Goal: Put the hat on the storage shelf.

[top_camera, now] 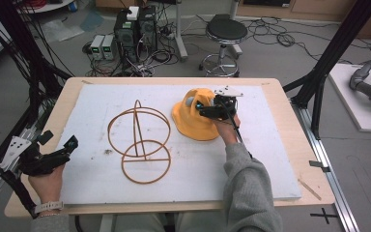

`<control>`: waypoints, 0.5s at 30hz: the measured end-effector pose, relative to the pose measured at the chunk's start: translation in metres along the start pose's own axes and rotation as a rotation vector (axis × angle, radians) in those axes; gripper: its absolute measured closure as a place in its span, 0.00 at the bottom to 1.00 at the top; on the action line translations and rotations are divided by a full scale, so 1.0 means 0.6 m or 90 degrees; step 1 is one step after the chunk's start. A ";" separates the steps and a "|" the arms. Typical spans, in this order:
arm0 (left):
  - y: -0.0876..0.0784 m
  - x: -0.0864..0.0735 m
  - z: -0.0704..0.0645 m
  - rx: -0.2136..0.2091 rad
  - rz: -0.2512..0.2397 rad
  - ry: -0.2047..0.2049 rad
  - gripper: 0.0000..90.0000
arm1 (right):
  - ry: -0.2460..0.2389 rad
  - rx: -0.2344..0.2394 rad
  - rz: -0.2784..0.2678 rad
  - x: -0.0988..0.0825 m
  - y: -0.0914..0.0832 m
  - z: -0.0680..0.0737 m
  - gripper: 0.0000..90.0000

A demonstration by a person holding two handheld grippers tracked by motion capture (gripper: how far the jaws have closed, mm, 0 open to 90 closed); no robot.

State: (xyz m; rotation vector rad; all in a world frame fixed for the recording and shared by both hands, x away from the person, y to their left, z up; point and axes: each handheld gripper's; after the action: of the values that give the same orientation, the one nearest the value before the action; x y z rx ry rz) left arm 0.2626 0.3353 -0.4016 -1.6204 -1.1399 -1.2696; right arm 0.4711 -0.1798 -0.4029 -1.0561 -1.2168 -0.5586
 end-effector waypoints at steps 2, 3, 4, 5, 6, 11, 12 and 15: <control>-0.001 0.000 0.001 0.002 -0.001 0.000 0.02 | -0.004 0.007 0.003 -0.001 0.001 -0.001 0.18; -0.001 0.000 0.001 0.003 0.000 0.000 0.02 | 0.001 0.009 0.003 -0.001 0.001 -0.001 0.18; -0.001 -0.001 0.002 0.004 0.000 -0.001 0.02 | -0.002 0.010 0.000 -0.002 0.002 -0.002 0.19; -0.001 -0.001 0.002 0.004 0.000 -0.003 0.02 | 0.003 0.014 0.002 -0.002 0.003 -0.001 0.21; -0.001 -0.002 0.003 0.003 -0.001 -0.004 0.02 | 0.000 0.020 0.002 -0.002 0.004 -0.002 0.23; -0.002 -0.001 0.002 0.003 -0.001 -0.003 0.02 | 0.002 0.035 0.010 -0.004 0.006 -0.005 0.35; -0.002 -0.001 0.003 0.000 -0.003 -0.004 0.02 | 0.006 0.041 0.014 -0.004 0.005 -0.005 0.41; -0.002 -0.001 0.003 0.004 -0.003 -0.005 0.02 | 0.005 0.057 0.021 -0.003 0.004 -0.008 0.59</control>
State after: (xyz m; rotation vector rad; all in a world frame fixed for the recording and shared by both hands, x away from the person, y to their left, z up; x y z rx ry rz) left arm 0.2617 0.3375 -0.4026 -1.6201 -1.1529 -1.2623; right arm 0.4746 -0.1831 -0.4056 -0.9958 -1.2036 -0.4780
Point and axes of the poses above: each handheld gripper's, and its own axes: y roughly forward along the jaws, x roughly out of its top, z roughly to its left, and after that the axes turned 1 degree about -z, right-handed
